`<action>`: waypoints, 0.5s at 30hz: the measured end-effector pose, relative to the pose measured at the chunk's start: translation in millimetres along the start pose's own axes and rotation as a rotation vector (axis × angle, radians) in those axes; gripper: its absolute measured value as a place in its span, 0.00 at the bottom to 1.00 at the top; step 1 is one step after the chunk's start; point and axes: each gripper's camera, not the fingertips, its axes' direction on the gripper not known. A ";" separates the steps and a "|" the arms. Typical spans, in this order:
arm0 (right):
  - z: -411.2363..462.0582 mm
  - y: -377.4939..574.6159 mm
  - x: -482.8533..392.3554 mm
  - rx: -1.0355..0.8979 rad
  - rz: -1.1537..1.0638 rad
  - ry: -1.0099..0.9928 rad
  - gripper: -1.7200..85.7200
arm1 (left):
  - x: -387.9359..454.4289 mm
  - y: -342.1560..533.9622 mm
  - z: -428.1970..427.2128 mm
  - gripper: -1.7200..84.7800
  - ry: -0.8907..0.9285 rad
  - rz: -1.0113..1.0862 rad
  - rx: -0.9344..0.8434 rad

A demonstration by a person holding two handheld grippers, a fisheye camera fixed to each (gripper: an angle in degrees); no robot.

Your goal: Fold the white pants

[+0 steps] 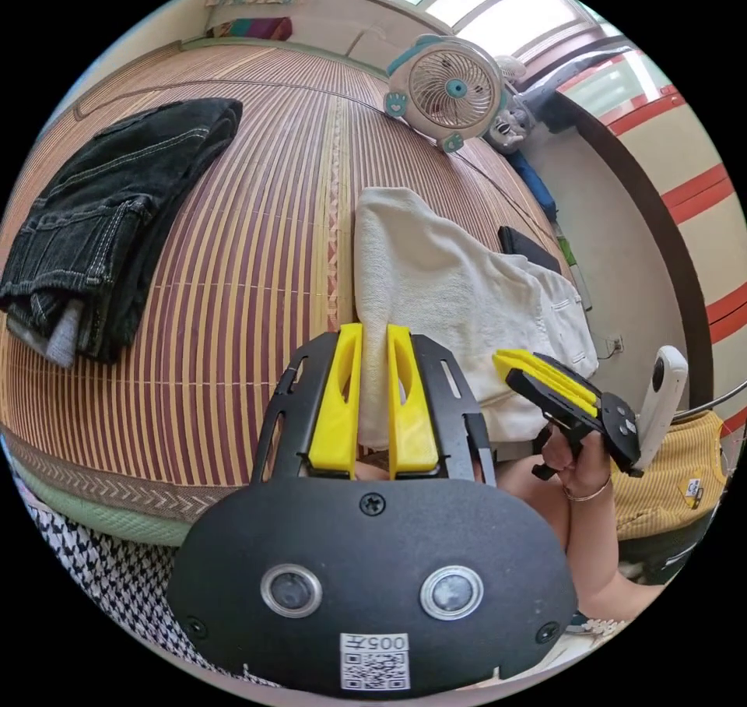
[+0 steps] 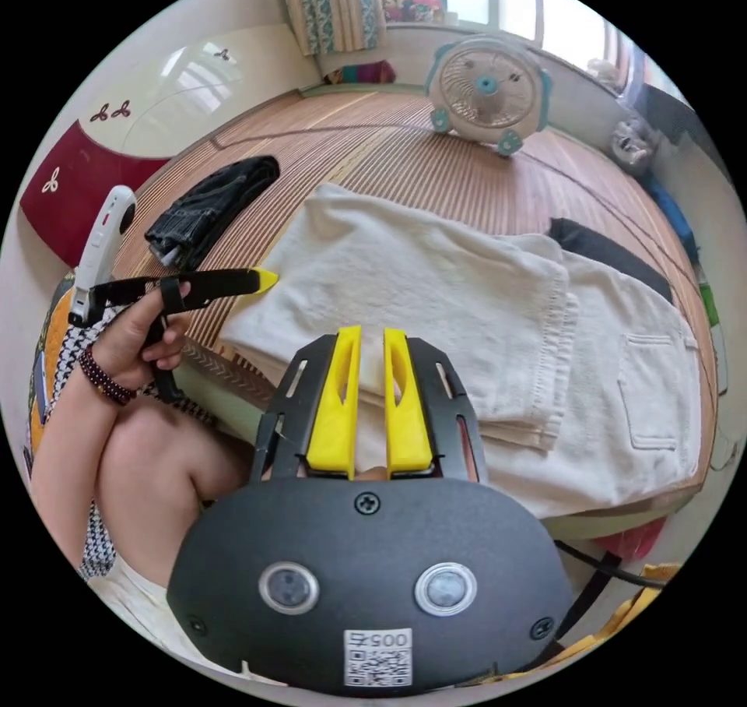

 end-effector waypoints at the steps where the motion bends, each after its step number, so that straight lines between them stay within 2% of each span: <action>1: -14.2 10.8 18.4 0.067 0.047 0.044 0.07 | 0.6 -1.0 -0.1 0.09 0.000 -0.005 -0.005; 3: -39.0 32.6 50.4 0.197 0.141 0.130 0.08 | 4.8 -2.4 0.3 0.09 -0.014 0.001 -0.007; 7: -102.1 105.2 130.3 0.493 0.482 0.432 0.06 | 19.0 -6.0 1.9 0.09 -0.090 0.021 -0.017; 11: -129.0 174.8 212.8 0.524 0.831 0.403 0.07 | 19.0 -9.6 2.3 0.09 -0.080 -0.002 -0.024; 15: -135.6 207.1 254.2 0.508 0.928 0.393 0.08 | 21.2 -11.9 2.6 0.09 -0.084 0.018 -0.032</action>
